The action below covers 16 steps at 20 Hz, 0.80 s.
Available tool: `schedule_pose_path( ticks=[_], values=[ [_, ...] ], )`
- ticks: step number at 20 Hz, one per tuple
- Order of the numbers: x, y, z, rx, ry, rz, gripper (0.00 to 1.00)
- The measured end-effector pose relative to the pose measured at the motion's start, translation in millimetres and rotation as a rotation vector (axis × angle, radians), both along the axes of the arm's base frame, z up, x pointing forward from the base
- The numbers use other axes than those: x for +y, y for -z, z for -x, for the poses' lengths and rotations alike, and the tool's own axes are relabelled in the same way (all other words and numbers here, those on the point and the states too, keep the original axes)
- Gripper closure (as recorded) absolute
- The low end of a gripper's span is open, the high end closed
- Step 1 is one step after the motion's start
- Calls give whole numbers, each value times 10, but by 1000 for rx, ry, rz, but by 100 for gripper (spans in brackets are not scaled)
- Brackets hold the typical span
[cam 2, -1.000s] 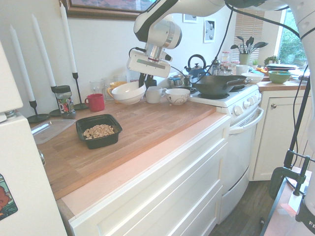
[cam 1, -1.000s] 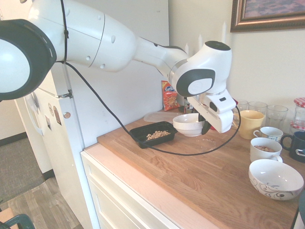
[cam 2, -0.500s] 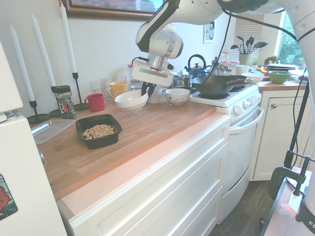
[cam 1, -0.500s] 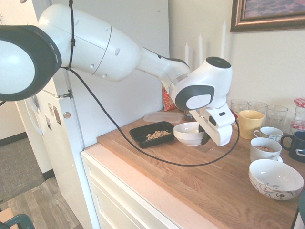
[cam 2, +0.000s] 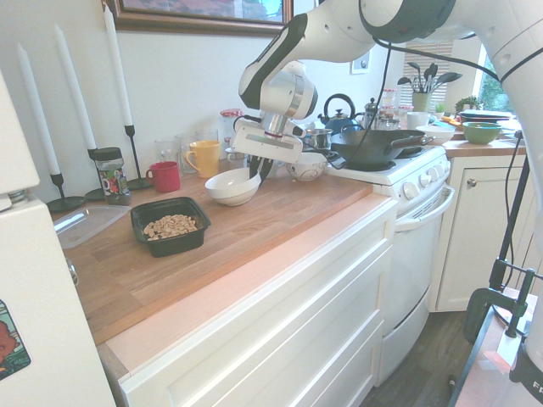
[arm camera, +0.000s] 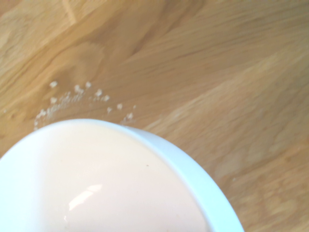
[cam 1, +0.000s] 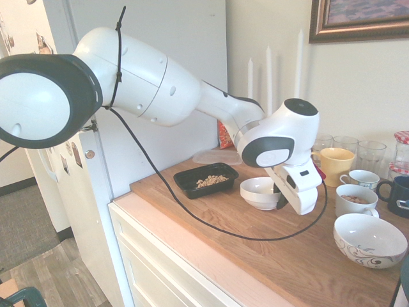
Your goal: Put the cereal into the box
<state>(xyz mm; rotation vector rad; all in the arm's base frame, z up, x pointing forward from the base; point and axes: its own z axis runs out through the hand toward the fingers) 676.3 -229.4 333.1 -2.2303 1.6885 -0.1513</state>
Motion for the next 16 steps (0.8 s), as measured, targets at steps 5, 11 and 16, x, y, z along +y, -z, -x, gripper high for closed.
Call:
schedule_pose_path(
  ticks=[5,11,16],
  values=[
    [-77,52,-9,-1,22,-11,0],
    [-148,169,18,14,39,-19,0],
    [-199,196,32,16,50,-19,0]
  ],
)
